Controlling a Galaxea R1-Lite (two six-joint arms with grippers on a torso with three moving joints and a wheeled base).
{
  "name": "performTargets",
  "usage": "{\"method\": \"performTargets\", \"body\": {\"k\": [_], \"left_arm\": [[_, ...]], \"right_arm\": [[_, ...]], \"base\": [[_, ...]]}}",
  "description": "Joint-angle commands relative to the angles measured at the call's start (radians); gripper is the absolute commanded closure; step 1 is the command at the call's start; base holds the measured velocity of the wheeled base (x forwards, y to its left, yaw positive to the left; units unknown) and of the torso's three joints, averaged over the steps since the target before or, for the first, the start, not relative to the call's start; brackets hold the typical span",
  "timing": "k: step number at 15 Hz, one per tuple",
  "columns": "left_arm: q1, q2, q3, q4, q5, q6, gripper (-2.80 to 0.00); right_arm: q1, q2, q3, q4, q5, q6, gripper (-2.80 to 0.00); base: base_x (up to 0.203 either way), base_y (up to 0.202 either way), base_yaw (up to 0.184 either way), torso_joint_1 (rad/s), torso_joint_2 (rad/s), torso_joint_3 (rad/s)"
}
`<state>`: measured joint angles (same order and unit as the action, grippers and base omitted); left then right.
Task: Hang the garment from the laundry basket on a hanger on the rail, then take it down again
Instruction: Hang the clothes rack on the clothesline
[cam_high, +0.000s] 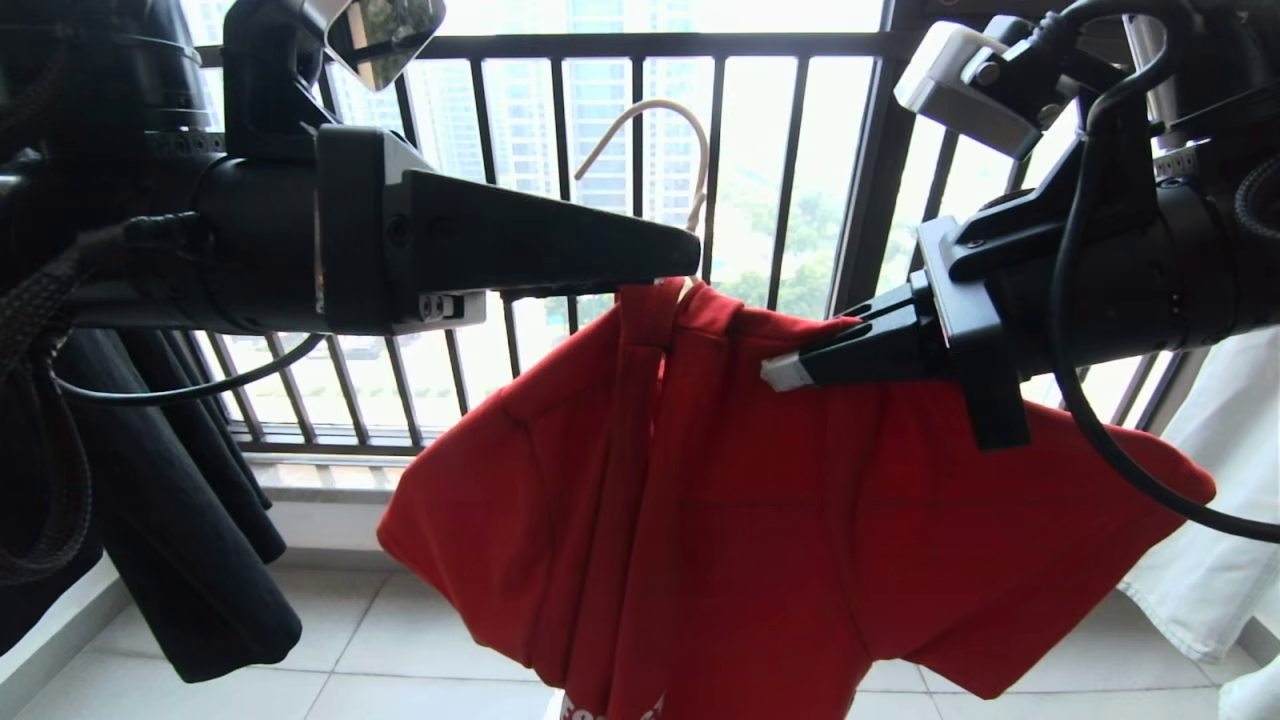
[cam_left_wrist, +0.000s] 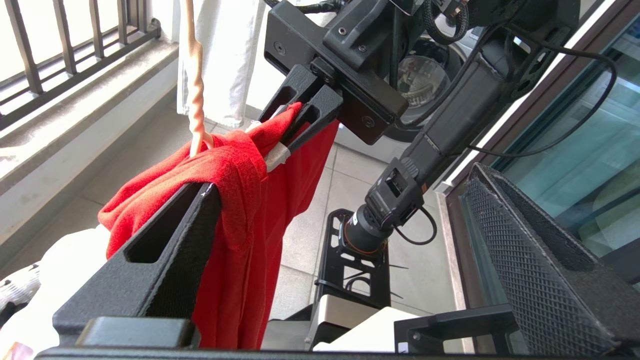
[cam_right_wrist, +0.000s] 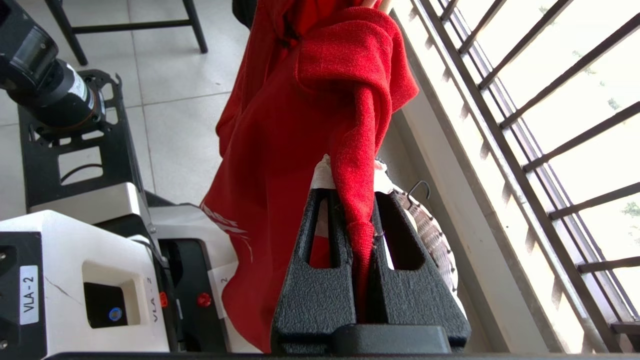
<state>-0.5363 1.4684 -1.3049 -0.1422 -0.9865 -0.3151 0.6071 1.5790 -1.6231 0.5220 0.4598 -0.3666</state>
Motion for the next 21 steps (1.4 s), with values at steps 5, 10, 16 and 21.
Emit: {"method": "performTargets", "body": {"k": [5,10,16,21], "left_arm": [[0.001,0.055,-0.17,0.381,0.179,0.236,-2.8],[-0.002,0.095,-0.323,0.579,0.248,0.37,-2.8],[-0.038,0.142,-0.51,0.807,0.352,0.542,-2.8],[-0.11,0.188,-0.642,0.968,0.583,0.719,-2.8]], "right_arm": [[-0.064,0.032,0.011,-0.007,0.002,-0.008,0.0],[-0.064,0.036,0.021,-0.036,0.041,0.001,0.0],[-0.079,0.024,0.232,-0.374,0.11,0.099,0.0],[-0.093,0.016,0.385,-0.645,0.117,0.16,0.0]], "base": [[0.0,0.0,0.0,0.0,0.0,0.0],[0.0,0.0,0.0,0.0,0.0,0.0],[0.0,0.0,0.0,0.0,0.0,0.0],[0.0,0.0,0.0,0.0,0.0,0.0]]}}
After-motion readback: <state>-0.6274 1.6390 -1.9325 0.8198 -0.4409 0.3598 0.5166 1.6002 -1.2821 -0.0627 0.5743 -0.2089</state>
